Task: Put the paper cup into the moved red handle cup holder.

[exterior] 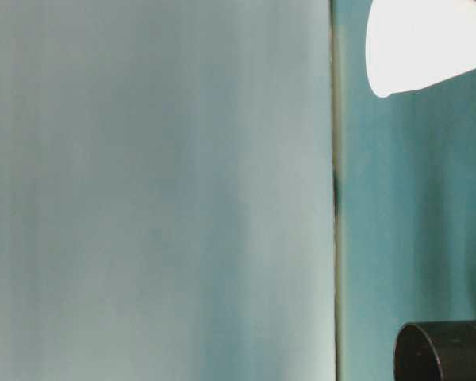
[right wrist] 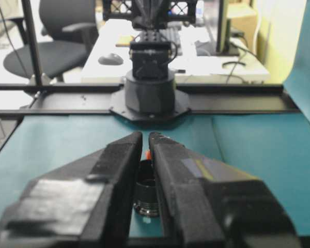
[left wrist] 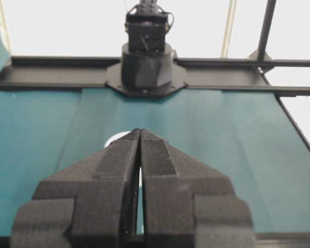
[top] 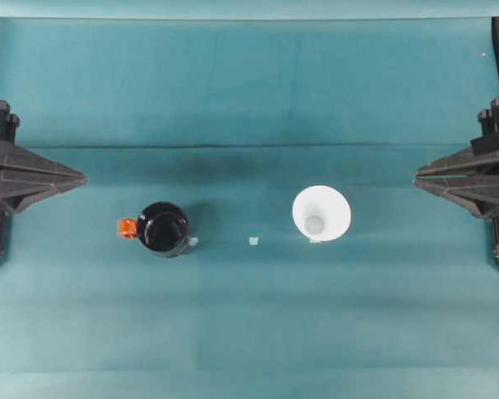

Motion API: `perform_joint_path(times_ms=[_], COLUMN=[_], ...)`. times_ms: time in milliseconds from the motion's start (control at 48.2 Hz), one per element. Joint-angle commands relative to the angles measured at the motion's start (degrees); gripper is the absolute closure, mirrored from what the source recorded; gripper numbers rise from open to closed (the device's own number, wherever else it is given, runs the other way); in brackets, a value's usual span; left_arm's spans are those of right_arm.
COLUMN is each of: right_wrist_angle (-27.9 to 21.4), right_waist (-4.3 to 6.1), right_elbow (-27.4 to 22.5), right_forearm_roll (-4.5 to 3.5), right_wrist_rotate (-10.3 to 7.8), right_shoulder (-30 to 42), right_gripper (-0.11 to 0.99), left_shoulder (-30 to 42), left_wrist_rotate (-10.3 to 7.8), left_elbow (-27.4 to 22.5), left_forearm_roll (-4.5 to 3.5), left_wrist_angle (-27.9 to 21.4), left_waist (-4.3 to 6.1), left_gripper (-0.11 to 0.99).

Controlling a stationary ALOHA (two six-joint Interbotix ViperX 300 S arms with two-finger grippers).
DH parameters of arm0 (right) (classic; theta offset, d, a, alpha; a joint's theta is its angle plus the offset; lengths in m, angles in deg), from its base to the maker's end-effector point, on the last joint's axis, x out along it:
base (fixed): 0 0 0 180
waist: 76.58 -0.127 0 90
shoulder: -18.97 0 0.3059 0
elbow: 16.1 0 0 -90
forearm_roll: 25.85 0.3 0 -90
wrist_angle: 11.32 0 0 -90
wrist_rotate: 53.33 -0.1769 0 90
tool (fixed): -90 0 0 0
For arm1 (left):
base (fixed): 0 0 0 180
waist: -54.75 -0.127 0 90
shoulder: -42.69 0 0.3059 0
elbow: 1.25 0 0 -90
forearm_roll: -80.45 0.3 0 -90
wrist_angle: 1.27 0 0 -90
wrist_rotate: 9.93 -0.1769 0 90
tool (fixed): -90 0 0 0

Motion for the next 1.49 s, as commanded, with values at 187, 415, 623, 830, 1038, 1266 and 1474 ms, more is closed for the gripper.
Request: perform_joint_path(times_ms=[187, 415, 623, 830, 1038, 1266, 1474], right_wrist_angle=[-4.39, -9.14, -17.4, -22.76, -23.38, -23.99, -24.79], right_waist=[0.09, 0.53, 3.34, 5.45, 5.45, 5.45, 5.54], right_elbow=[-1.14, -1.23, -1.76, -1.76, -1.76, -1.76, -1.76], right_forearm_roll=[2.81, 2.9, 3.08, 3.08, 3.08, 3.08, 3.08], right_wrist_rotate=[-2.11, -2.29, -4.57, -6.68, -6.86, -6.86, -6.86], right_shoulder=[0.44, 0.26, 0.7, 0.79, 0.7, 0.79, 0.7], right_gripper=[0.98, 0.98, 0.98, 0.98, 0.98, 0.98, 0.98], left_shoulder=[5.89, 8.96, 11.07, 13.71, 16.17, 17.93, 19.78], left_wrist_rotate=[1.41, 2.29, 2.2, 2.29, 2.02, -0.09, -0.09], left_elbow=[-2.99, -5.8, -10.72, -12.48, -12.57, -12.57, -12.92], left_forearm_roll=[0.53, 0.53, 0.53, 0.53, 0.79, 1.32, 1.32], left_wrist_angle=[0.09, -8.7, -27.51, -37.44, -40.17, -41.48, -42.45], left_waist=[-1.05, -1.23, -1.32, -0.88, -0.88, -1.14, -2.11], left_gripper=[0.85, 0.85, 0.85, 0.85, 0.85, 0.85, 0.85])
